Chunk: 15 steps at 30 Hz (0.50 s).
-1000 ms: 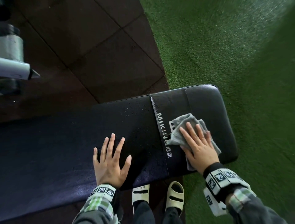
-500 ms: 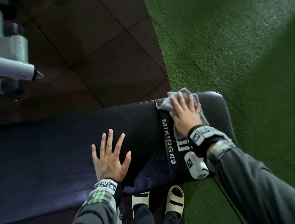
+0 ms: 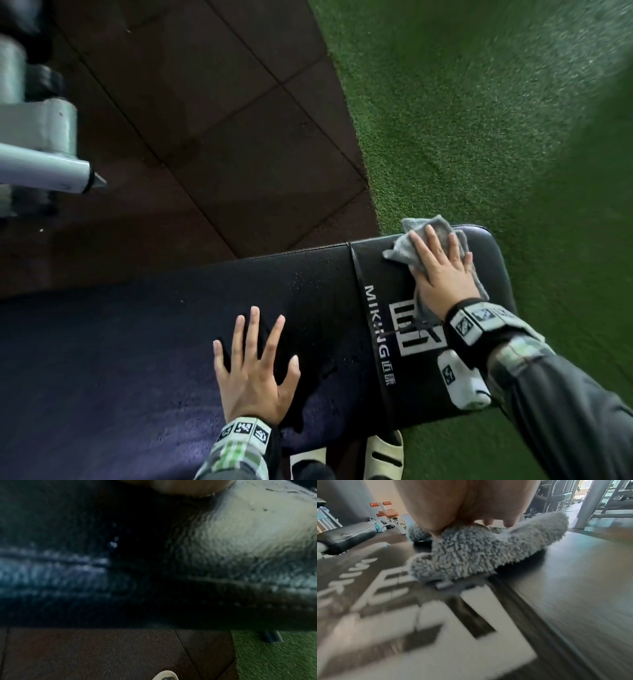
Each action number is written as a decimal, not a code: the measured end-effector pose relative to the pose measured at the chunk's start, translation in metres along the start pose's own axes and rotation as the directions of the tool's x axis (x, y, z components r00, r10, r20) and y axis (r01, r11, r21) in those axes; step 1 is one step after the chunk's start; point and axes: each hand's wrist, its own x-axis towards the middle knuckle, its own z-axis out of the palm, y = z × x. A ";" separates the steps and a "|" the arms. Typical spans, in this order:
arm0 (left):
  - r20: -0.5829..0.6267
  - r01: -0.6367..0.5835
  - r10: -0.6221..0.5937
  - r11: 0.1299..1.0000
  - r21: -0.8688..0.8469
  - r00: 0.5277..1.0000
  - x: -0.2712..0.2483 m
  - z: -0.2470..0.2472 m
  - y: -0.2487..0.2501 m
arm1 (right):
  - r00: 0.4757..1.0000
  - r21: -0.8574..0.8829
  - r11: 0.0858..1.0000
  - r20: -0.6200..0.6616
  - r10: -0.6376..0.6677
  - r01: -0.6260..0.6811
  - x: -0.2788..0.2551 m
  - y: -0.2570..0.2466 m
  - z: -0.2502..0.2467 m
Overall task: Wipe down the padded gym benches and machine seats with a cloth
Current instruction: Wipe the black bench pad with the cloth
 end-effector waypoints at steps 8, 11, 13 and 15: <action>0.006 0.009 -0.009 1.000 0.007 1.000 0.000 0.000 -0.001 | 0.921 -0.082 0.917 0.030 -0.389 0.391 -0.009 -0.025 0.017; 0.006 0.008 -0.008 1.000 0.003 1.000 0.000 0.000 -0.001 | 0.898 -0.102 0.893 0.058 -0.435 0.439 -0.018 0.002 0.016; 0.005 0.011 -0.011 1.000 0.000 1.000 0.000 -0.001 -0.001 | 0.930 -0.064 0.928 0.027 -0.366 0.367 -0.015 0.016 0.007; 0.003 0.015 -0.015 1.000 0.003 1.000 0.001 -0.001 0.000 | 0.970 -0.024 0.970 -0.014 -0.244 0.244 -0.003 0.019 -0.002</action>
